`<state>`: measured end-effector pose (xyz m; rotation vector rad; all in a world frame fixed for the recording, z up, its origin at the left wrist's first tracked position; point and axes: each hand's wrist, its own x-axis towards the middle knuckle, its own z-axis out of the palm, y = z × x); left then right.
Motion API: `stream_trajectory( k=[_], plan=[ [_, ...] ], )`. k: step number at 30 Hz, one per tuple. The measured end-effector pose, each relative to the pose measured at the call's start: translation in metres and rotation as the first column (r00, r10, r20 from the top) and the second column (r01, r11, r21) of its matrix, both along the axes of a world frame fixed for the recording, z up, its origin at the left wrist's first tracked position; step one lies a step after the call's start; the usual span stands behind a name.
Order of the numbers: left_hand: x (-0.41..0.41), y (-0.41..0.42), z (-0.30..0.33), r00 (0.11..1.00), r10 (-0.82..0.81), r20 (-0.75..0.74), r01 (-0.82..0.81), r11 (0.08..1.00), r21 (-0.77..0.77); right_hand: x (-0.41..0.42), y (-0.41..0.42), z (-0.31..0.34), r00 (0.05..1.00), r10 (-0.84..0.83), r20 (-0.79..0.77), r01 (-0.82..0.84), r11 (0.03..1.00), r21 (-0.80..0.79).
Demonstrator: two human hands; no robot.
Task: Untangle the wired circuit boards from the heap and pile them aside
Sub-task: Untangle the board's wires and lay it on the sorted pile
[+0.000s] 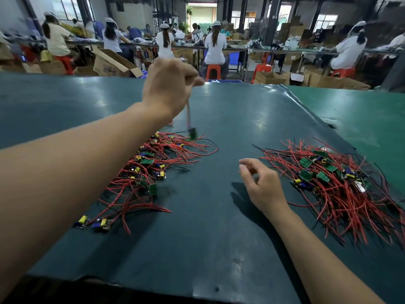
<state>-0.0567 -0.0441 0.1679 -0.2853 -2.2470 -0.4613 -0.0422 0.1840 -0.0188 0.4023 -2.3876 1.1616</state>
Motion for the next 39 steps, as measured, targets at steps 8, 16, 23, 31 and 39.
stream_trajectory(
  k=[8,16,23,31,39],
  plan=[
    [0.010,0.056,-0.043,0.897,-0.408,0.170,0.172,0.676,0.717,0.003,-0.001,0.002,0.993,0.074,0.089,-0.069,0.996,-0.060],
    [0.009,0.044,-0.128,0.868,-0.455,0.199,0.027,0.443,0.896,-0.004,-0.006,0.017,0.942,0.235,0.238,0.054,0.596,-0.801],
    [0.017,0.040,-0.173,0.891,-0.448,-0.070,0.025,-0.107,0.994,-0.004,-0.008,0.020,0.883,0.407,0.234,0.003,0.494,-0.869],
    [0.025,0.036,-0.173,0.760,-0.563,-0.325,-0.067,-0.564,0.823,0.003,-0.012,0.025,0.808,0.557,0.195,-0.016,0.350,-0.937],
    [0.033,0.062,-0.176,0.531,-0.842,-0.098,-0.109,-0.183,0.977,0.003,-0.018,0.023,0.785,0.585,0.203,-0.031,0.364,-0.931]
  ],
)
